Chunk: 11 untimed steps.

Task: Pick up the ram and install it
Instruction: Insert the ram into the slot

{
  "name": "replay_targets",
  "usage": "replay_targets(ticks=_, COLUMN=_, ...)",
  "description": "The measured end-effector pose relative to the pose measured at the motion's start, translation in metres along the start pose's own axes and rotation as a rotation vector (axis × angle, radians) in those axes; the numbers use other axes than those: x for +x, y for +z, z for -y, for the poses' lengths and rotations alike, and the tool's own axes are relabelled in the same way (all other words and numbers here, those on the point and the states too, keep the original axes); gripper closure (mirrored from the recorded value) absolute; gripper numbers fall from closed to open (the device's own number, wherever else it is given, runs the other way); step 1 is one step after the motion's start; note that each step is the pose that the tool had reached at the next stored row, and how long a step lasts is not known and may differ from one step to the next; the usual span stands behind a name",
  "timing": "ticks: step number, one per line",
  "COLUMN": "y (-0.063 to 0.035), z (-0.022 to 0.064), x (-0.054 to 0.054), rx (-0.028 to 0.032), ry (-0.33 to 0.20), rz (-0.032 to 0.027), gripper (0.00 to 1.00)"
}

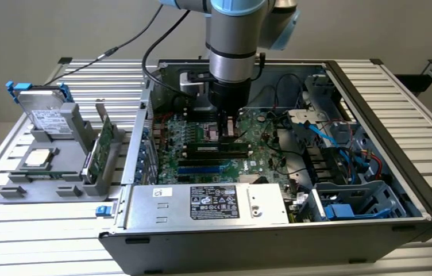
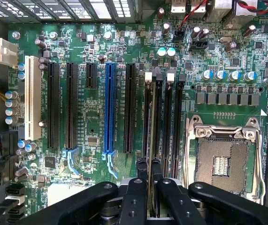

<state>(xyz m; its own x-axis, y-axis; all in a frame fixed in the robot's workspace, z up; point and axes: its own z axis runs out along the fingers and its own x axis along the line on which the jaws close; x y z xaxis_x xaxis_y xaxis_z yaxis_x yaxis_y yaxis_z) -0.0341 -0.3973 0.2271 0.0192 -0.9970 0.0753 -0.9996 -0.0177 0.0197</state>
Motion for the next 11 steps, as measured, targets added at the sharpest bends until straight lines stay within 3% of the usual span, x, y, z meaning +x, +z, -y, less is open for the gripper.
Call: replay_targets(ticks=11, y=-0.0008, z=-0.0001, x=0.0002, rx=0.0001, ry=-0.004, rz=-0.0023, gripper=0.87)
